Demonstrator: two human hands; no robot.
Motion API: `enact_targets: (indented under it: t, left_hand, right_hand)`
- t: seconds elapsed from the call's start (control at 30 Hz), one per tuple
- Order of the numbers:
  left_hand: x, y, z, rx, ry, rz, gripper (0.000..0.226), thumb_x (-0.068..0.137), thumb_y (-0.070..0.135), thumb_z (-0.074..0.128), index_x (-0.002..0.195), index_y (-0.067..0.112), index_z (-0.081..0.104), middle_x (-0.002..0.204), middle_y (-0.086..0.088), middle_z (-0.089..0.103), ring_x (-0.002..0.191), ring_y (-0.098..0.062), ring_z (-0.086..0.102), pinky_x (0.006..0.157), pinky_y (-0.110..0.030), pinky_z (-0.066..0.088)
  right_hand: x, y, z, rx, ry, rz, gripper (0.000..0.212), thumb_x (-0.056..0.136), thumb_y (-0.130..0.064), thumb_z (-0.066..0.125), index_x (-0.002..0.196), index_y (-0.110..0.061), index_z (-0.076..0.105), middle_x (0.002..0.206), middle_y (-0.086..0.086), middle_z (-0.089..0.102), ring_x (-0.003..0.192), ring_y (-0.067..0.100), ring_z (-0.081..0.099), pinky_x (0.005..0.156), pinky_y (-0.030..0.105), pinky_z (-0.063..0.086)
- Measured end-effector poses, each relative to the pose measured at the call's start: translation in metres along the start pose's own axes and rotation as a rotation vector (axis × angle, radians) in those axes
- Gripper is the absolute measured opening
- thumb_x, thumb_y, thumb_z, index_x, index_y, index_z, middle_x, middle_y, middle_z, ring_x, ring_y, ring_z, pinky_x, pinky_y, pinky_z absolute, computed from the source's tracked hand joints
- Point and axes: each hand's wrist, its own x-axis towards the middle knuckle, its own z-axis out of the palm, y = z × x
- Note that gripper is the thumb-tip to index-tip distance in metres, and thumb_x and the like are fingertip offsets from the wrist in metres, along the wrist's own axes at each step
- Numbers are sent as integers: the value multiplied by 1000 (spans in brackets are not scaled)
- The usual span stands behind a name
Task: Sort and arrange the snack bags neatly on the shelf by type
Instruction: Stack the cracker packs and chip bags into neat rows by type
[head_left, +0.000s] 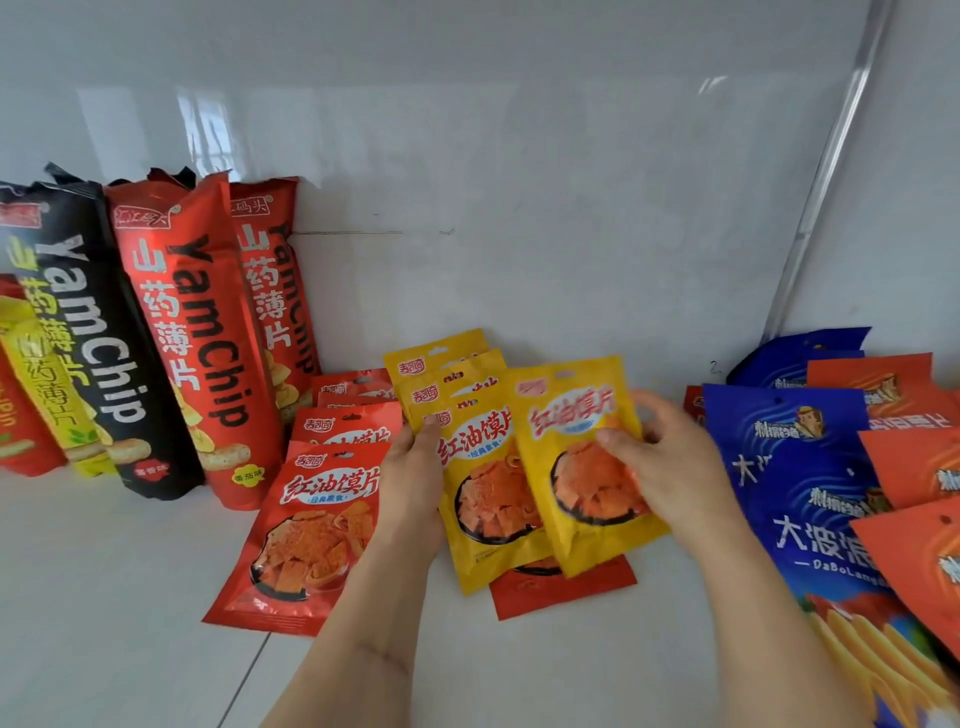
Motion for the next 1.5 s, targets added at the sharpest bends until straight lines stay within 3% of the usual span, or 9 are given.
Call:
enact_targets:
  t: [0.1,0.37,0.53,0.7,0.83,1.07,1.23,1.37,1.5]
  left_hand:
    - [-2,-1,3,-40,-8,-13,15,102,32,57,108,28,71,102,-3,79,96,-30,75,92,-59,56]
    - [-11,1,3,-38,-69,-10,35,97,57,54,114,30,67,105,-4,78,96,-29,75,91,-53,58]
    - [-7,-7,1,102,-2,49,11,100,25,61,108,28,68,102,-2,78,92,-28,76,86,-55,59]
    - [-2,-13,-1,106,54,42,18,103,19,54,104,29,70,99,1,79,94,-27,75,87,-55,59]
    - [0,-18,3,98,51,38,20,103,19,54,101,30,70,97,2,79,93,-27,75,87,-55,59]
    - [4,-22,6,114,42,43,19,104,19,54,102,29,70,96,3,79,94,-25,75,88,-54,59]
    - [6,-23,8,103,20,39,20,104,19,53,108,28,70,99,3,79,94,-24,75,88,-49,59]
    - [3,-23,11,99,3,15,18,104,21,54,111,26,69,99,1,79,94,-25,76,87,-50,60]
    - [-1,-21,14,59,-12,-16,16,103,21,56,109,25,70,100,-2,79,94,-28,76,90,-55,58]
  right_hand:
    - [-8,1,29,-39,-195,0,42,81,-20,79,116,-35,62,101,-12,73,95,6,69,90,35,54]
    - [-14,2,54,-96,-203,17,52,79,-29,80,126,-33,59,114,-13,70,104,6,65,93,33,52]
    - [-9,5,55,-58,-261,72,44,78,-41,80,117,-31,63,106,-15,69,101,7,65,88,32,52]
    - [10,18,38,-202,55,221,50,95,-52,53,132,-18,57,126,5,65,116,26,60,92,36,46]
    - [26,37,40,-427,2,374,55,98,-59,37,128,-17,56,127,13,61,118,36,55,93,44,46]
    - [44,35,43,-220,77,429,50,99,-50,47,123,-7,58,120,15,66,109,35,61,80,35,45]
    - [48,35,33,46,125,317,24,95,-38,60,89,-16,68,88,7,73,76,27,71,73,46,60]
    - [44,20,12,-12,196,147,24,100,-36,54,91,-16,65,89,2,69,79,20,64,66,33,49]
    - [29,-3,-11,9,436,-32,20,102,-35,50,95,-17,58,93,-3,61,86,18,55,70,29,38]
